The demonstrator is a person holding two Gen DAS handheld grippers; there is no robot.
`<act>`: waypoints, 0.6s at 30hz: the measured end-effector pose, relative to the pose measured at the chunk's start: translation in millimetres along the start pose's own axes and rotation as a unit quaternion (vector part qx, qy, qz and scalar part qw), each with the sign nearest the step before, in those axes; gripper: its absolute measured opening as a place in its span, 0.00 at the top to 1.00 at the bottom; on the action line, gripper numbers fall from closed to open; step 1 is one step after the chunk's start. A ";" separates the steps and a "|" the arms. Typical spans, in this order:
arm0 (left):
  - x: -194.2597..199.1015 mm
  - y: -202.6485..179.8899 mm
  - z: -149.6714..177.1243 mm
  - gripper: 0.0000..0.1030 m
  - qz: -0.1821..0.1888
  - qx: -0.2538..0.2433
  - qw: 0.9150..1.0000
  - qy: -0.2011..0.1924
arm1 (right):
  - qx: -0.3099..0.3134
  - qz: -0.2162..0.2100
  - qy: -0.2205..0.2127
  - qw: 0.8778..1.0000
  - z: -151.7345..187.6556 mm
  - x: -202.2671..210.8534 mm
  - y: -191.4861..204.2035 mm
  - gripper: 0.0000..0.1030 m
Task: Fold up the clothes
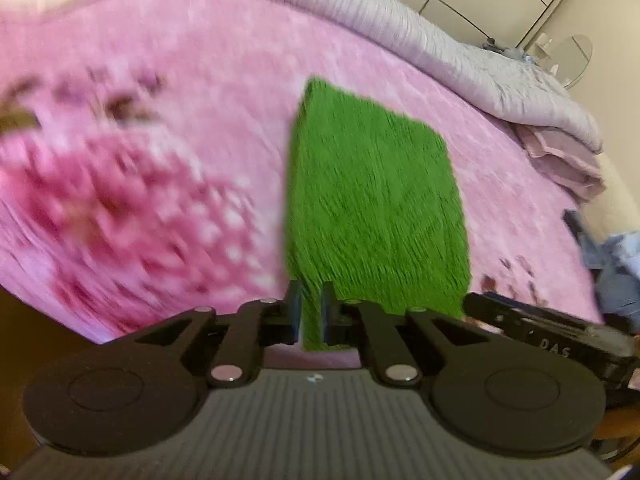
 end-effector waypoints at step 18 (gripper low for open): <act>-47.9 -26.0 -70.4 0.89 0.006 -0.048 0.999 -0.013 | -0.019 -0.001 -0.010 1.000 -46.4 -24.2 -50.8 0.67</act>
Point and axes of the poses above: each gripper's, at about its wrist camera, not at the fingertips, and x roughly against the way its jaws point, y to its left, z to its underside, the point moved 9 cm from there along -x, roughly the way its jaws point, and after that the axes turned 9 degrees about x, right-handed, at the moved point
